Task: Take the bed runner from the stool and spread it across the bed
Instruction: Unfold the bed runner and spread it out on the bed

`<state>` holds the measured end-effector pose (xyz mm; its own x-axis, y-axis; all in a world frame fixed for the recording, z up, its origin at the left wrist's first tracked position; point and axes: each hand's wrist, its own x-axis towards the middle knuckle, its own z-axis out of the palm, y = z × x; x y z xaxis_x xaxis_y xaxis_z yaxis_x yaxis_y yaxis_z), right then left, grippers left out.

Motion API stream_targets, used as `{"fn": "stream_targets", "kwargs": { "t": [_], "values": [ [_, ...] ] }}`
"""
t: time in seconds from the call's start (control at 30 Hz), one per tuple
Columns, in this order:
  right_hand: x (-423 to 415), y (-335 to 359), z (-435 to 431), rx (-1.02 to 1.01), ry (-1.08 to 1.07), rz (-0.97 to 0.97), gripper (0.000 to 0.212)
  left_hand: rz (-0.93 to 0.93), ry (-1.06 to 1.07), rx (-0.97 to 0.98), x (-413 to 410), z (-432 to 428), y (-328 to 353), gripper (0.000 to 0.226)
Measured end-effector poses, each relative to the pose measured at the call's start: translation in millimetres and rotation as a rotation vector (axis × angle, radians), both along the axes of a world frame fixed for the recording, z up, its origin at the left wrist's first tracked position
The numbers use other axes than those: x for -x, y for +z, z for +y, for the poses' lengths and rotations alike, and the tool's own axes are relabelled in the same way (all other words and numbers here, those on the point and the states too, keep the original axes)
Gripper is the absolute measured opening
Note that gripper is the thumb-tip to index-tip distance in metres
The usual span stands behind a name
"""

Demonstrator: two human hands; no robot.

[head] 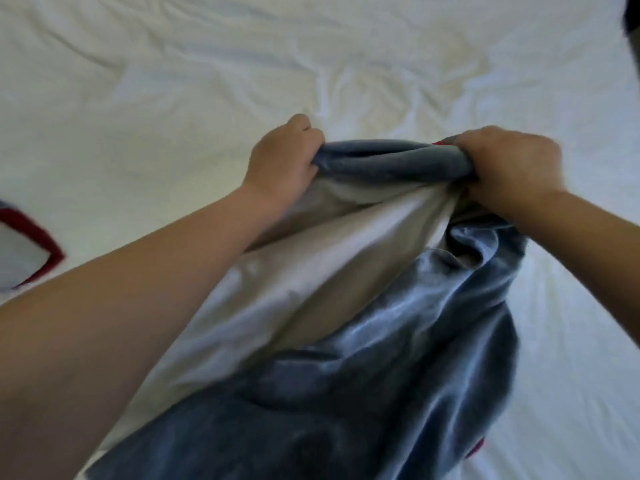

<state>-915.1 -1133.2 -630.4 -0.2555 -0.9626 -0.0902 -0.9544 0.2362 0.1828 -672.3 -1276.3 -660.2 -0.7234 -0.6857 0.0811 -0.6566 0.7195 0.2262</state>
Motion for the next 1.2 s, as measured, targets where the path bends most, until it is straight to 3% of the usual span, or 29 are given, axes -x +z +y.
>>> {"fn": "stream_targets", "kwargs": {
  "t": [0.17,0.3,0.43,0.53,0.7,0.97,1.1,1.2],
  "values": [
    [66,32,43,0.129,-0.203,0.048,0.025,0.198,-0.142,0.048,72,19,30,0.02],
    [65,33,82,0.036,-0.29,0.023,0.026,0.131,-0.219,0.071,100,42,34,0.02],
    [36,3,111,-0.238,-0.092,0.012,0.046,-0.098,-0.208,-0.083,86,57,-1,0.027],
    [9,-18,133,-0.08,-0.011,-0.063,0.074,-0.016,-0.21,-0.095,55,78,-23,0.041],
    [-53,-42,146,0.006,0.27,-0.191,0.077,-0.055,-0.296,-0.069,-18,123,-43,0.035],
    [-134,-64,118,-0.159,0.354,-0.308,0.073,-0.166,0.056,-0.233,-112,201,-57,0.041],
    [-177,-68,130,-0.228,0.385,-0.375,0.065,-0.288,0.133,-0.257,-143,221,-65,0.057],
    [-205,-77,158,-0.331,0.369,-0.396,0.068,-0.31,0.156,-0.262,-154,229,-65,0.055]
  ]
}}
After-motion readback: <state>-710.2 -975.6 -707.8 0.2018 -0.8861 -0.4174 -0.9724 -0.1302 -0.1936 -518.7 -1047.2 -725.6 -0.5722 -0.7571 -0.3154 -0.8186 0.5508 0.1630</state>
